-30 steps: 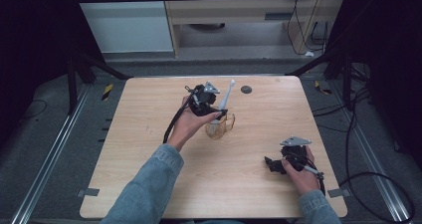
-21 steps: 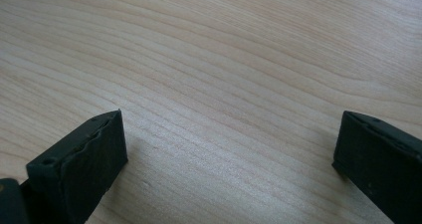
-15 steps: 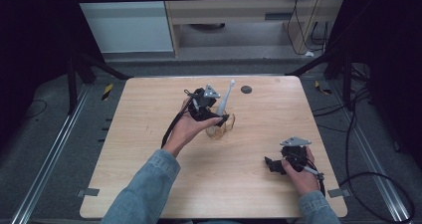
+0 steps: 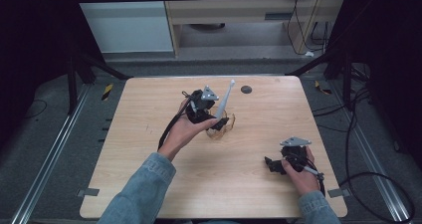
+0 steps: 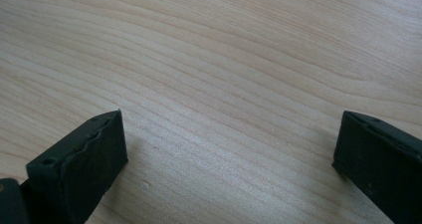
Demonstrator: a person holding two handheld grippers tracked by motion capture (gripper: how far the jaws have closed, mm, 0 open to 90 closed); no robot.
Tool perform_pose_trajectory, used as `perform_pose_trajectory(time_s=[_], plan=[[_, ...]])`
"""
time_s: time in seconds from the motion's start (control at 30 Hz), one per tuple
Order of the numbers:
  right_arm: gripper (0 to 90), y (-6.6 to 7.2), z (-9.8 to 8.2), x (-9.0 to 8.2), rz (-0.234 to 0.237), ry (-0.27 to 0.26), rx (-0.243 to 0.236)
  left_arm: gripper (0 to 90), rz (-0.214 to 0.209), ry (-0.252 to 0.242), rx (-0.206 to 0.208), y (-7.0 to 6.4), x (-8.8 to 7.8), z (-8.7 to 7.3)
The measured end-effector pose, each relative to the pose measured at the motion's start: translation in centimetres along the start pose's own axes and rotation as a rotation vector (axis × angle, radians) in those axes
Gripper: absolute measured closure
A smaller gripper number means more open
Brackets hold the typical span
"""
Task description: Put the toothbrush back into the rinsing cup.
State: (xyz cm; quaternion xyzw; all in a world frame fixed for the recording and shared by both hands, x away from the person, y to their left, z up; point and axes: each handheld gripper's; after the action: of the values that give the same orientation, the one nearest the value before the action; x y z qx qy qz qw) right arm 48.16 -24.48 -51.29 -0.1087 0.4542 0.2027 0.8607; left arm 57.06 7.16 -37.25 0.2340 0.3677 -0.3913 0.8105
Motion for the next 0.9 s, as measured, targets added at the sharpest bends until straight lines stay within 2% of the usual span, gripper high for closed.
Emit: perform_pose_trajectory(time_s=[0.13, 0.23, 0.7, 0.9], plan=[[0.4, 0.0, 0.0, 0.0, 0.0, 0.0, 0.0, 6.2, -0.008, -0.012, 0.012, -0.1, -0.4, -0.5], [0.3, 0.0, 0.0, 0.0, 0.0, 0.0, 0.0, 5.8, -0.011, 0.003, 0.022, -0.2, -0.6, -1.0], [0.3, 0.0, 0.0, 0.0, 0.0, 0.0, 0.0, 5.8, -0.032, -0.027, 0.036, -1.1, -1.7, -3.7], [0.3, 0.0, 0.0, 0.0, 0.0, 0.0, 0.0, 5.8, -0.04, -0.021, 0.041, -1.5, -1.7, -5.0]])
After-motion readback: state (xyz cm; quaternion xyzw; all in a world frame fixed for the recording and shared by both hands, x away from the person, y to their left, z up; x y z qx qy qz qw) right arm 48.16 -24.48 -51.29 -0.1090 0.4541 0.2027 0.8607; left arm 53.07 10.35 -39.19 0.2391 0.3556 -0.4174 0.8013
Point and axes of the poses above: each handheld gripper's, and its own axes: x roughly forward along the jaws, z roughly out of its top, y roughly to its left, and after that the axes turned 12 degrees about y, right-handed
